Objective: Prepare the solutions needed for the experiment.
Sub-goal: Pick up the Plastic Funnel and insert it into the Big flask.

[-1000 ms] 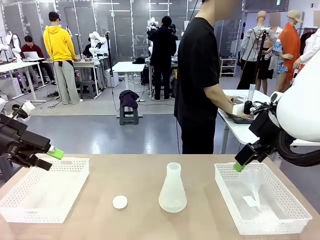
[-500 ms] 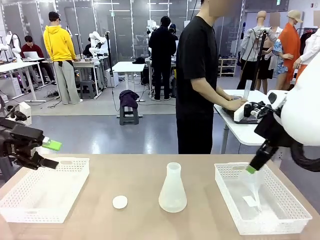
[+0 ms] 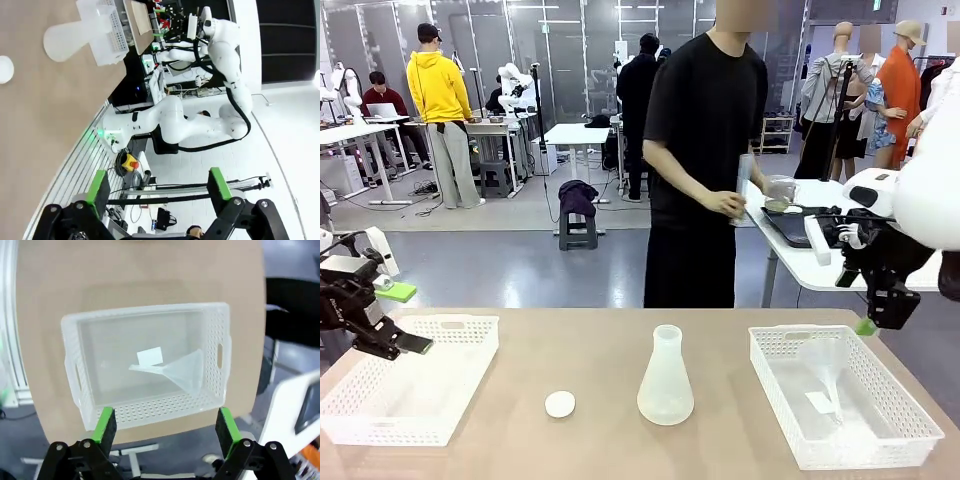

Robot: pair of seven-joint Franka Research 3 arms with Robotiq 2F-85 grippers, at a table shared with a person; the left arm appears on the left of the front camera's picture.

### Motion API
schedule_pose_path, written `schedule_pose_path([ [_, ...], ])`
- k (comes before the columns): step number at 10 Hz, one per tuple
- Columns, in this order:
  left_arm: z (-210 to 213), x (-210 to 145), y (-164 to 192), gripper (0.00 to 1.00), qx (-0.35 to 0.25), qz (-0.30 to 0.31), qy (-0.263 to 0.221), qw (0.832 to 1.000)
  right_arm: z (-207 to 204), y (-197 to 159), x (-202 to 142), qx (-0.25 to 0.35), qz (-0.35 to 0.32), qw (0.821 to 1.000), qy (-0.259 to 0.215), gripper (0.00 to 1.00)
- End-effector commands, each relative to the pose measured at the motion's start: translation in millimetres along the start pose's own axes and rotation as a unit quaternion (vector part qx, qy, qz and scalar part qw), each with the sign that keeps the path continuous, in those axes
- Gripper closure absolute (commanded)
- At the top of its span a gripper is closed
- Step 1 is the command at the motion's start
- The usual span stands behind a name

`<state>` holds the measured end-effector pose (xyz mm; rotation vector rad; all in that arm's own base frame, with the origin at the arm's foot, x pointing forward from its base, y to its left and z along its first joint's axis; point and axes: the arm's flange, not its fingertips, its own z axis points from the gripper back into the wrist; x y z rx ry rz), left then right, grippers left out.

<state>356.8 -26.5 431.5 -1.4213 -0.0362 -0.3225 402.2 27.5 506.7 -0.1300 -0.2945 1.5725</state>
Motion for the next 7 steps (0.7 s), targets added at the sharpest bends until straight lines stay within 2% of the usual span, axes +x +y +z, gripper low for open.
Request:
schedule_pose_path([
  [1, 8.8, 10.1, 0.6, 0.0, 0.022, -0.013, -0.004, 1.0, 3.1, -27.7, -1.0, 0.031, 0.034, 0.999, 0.02, 0.0],
  [2, 9.7, 11.3, 3.0, 0.0, 0.027, -0.018, 0.0, 0.999, 2.8, -32.6, 1.1, 0.03, 0.015, 0.999, 0.038, 0.0],
  [3, 2.7, 4.2, 3.4, 0.0, 0.009, 0.004, -0.001, 1.0, -3.2, -12.6, 0.6, 0.018, 0.025, 0.999, 0.006, 0.0],
  [7, 2.7, 4.2, 3.4, 0.0, 0.009, 0.004, -0.001, 1.0, -2.3, -20.4, 3.9, 0.026, 0.017, 0.999, 0.018, 0.0],
])
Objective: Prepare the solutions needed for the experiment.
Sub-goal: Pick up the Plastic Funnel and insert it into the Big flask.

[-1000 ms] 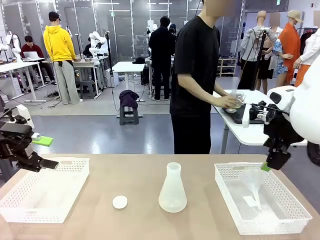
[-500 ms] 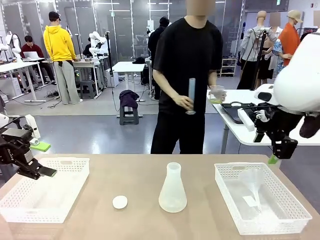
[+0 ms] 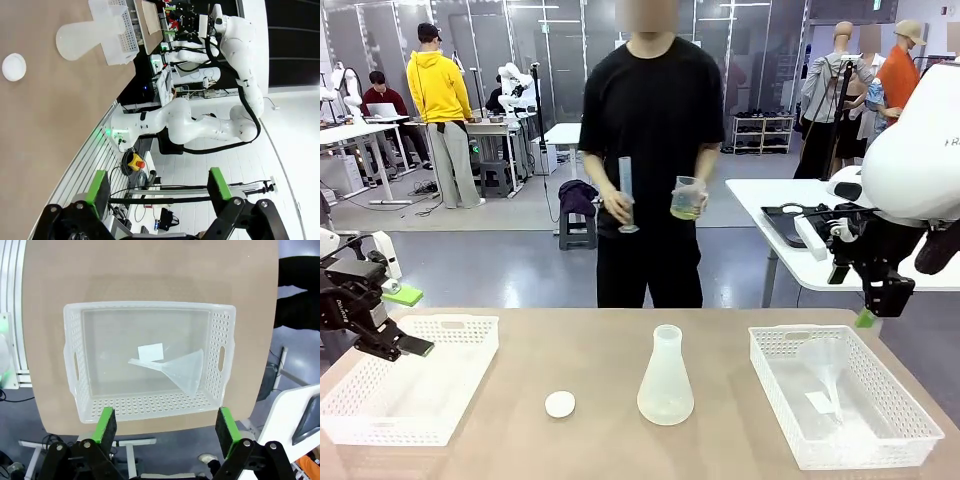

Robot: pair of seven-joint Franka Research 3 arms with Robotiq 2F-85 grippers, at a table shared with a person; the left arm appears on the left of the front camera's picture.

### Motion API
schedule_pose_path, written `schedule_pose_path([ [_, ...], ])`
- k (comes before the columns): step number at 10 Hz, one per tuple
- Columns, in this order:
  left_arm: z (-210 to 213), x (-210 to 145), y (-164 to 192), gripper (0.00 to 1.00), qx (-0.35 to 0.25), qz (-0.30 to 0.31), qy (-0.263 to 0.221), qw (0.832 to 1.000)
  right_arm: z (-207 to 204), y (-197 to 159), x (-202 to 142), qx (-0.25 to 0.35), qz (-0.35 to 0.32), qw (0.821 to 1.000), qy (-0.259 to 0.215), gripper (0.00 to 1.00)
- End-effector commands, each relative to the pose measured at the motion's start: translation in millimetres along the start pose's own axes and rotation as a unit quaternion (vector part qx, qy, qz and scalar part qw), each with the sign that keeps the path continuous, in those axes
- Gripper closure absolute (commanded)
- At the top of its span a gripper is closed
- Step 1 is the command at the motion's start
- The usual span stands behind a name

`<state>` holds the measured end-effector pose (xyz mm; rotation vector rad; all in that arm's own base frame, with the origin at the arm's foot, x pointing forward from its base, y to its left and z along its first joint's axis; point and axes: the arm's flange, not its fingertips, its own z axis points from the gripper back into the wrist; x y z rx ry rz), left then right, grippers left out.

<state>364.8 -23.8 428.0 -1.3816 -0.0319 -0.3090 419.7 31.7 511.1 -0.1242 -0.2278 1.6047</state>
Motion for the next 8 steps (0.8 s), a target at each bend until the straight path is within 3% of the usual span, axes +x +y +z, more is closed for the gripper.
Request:
schedule_pose_path([
  [1, -0.6, -2.2, -2.2, 0.0, -0.011, -0.003, -0.001, 1.0, -9.2, -14.4, -4.8, 0.019, -0.001, 0.999, 0.029, 0.0],
  [4, -0.6, -2.2, -2.2, 0.0, -0.011, -0.003, -0.001, 1.0, -43.5, -56.0, -28.3, 0.097, 0.007, 0.995, 0.018, 0.0],
  [8, -0.6, -2.2, -2.2, 0.0, -0.011, -0.003, -0.001, 1.0, -94.1, -82.1, -54.0, 0.162, -0.001, 0.987, -0.007, 0.0],
])
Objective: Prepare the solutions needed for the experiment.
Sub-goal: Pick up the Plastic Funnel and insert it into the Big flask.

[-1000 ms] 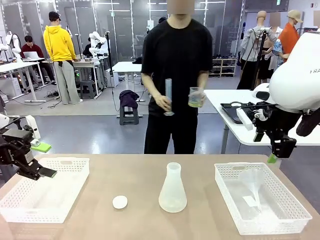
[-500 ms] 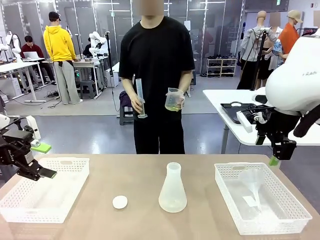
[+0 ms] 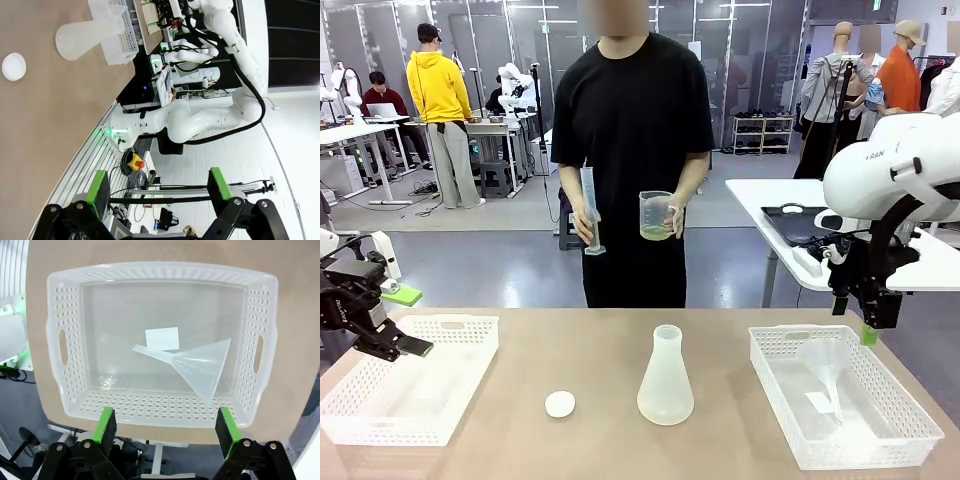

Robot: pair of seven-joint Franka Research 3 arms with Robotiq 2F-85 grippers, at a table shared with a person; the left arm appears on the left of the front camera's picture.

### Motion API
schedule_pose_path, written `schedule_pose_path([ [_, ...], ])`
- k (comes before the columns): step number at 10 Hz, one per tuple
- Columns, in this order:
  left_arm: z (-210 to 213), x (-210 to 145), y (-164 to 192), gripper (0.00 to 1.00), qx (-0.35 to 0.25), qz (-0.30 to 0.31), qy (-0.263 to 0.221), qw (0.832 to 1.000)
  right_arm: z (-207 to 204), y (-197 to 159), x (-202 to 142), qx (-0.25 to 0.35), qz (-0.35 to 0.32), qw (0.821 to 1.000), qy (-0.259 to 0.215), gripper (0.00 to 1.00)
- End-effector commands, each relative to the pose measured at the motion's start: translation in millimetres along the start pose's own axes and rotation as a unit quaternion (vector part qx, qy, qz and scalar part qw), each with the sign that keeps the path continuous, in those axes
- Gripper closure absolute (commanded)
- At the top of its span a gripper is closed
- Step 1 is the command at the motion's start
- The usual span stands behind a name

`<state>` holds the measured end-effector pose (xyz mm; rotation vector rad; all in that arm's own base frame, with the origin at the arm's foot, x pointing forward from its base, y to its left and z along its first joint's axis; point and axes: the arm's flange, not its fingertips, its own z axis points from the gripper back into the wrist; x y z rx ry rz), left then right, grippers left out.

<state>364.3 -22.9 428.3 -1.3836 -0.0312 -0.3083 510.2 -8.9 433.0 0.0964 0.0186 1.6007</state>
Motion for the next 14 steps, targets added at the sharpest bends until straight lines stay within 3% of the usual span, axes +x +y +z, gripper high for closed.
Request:
schedule_pose_path([
  [1, -1.5, -1.6, -1.9, 0.0, -0.01, -0.003, -0.001, 1.0, -7.9, -21.3, -9.1, 0.026, 0.014, 0.999, -0.02, 0.0],
  [12, -1.5, -1.6, -1.9, 0.0, -0.01, -0.003, -0.001, 1.0, -71.6, -74.9, -27.9, 0.086, 0.034, 0.993, -0.076, 0.0],
  [14, -1.5, -1.6, -1.9, 0.0, -0.01, -0.003, -0.001, 1.0, -73.7, -77.2, -29.4, 0.095, 0.031, 0.992, -0.075, 0.2],
])
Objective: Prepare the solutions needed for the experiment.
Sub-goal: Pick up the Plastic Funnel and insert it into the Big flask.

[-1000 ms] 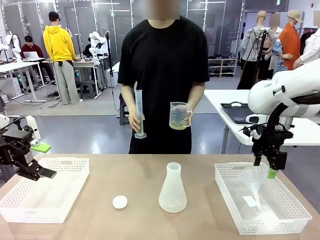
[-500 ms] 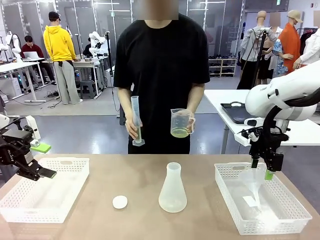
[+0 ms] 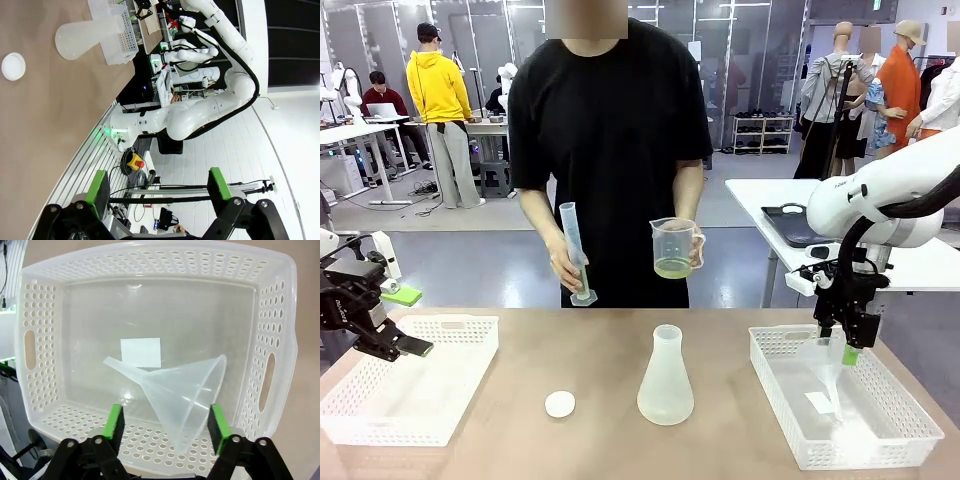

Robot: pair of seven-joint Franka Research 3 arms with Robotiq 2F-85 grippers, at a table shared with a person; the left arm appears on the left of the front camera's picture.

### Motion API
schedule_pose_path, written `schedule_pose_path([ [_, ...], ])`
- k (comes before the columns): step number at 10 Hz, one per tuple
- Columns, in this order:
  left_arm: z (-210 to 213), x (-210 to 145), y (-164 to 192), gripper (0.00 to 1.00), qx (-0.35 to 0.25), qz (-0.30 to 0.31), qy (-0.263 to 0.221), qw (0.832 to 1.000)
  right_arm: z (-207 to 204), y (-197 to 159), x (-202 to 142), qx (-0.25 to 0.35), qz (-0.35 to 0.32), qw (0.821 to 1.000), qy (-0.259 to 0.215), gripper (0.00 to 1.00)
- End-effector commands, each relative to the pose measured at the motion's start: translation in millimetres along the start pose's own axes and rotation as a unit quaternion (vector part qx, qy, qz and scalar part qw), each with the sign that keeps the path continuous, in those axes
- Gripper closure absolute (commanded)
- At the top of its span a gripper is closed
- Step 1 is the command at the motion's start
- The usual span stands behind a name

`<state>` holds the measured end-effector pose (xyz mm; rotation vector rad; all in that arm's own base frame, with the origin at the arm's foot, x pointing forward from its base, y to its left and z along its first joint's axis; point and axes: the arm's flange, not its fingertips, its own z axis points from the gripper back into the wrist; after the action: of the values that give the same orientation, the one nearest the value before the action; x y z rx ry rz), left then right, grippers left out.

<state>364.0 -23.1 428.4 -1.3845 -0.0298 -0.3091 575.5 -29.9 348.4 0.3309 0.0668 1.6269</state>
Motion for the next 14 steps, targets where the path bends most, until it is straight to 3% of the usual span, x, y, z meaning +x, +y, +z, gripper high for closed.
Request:
schedule_pose_path([
  [1, -1.3, -1.4, -1.7, 0.0, -0.01, -0.003, -0.002, 1.0, 7.3, -6.4, -2.3, 0.004, 0.013, 1.0, -0.011, 0.29],
  [7, -1.3, -1.4, -1.7, 0.0, -0.01, -0.003, -0.002, 1.0, 10.8, -6.9, -3.2, 0.009, 0.011, 1.0, -0.017, 0.88],
  [8, -1.3, -1.4, -1.7, 0.0, -0.01, -0.003, -0.002, 1.0, 10.3, -7.0, -3.0, 0.013, 0.015, 1.0, -0.017, 0.79],
  [9, -1.3, -1.4, -1.7, 0.0, -0.01, -0.003, -0.002, 1.0, 9.5, -7.4, -2.1, 0.014, 0.015, 1.0, -0.016, 1.0],
  [12, -1.3, -1.4, -1.7, 0.0, -0.01, -0.003, -0.002, 1.0, 15.4, 4.6, 7.4, 0.0, 0.006, 1.0, -0.017, 1.0],
  [14, -1.3, -1.4, -1.7, 0.0, -0.01, -0.003, -0.002, 1.0, 36.3, 38.1, 23.7, -0.043, 0.018, 0.999, 0.003, 1.0],
])
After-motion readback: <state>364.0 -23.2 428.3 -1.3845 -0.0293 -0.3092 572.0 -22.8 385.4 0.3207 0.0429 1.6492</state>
